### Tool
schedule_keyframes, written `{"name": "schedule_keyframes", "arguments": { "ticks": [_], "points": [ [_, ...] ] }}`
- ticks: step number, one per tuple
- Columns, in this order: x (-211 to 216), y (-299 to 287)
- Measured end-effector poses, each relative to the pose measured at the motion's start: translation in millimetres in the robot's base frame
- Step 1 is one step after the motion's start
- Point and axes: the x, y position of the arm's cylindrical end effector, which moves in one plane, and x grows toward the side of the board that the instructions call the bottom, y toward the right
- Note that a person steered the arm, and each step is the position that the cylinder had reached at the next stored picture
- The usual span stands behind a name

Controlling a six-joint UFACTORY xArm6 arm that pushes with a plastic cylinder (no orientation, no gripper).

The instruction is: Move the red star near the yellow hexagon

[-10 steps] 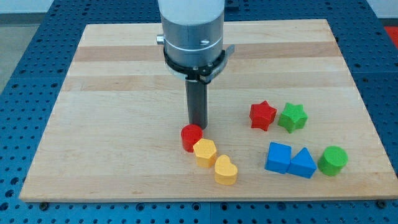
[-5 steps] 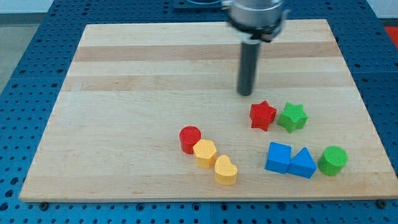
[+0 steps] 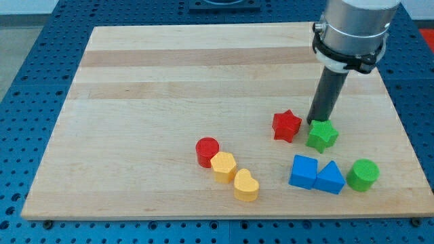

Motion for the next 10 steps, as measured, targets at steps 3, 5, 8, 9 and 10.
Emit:
{"name": "schedule_keyframes", "arguments": {
  "ticks": [3,5,8,9,10],
  "points": [
    [0.0,-18.2],
    [0.0,-23.3],
    [44.4,-89.4],
    [44.4,-89.4],
    [44.5,-98.6]
  ]
}}
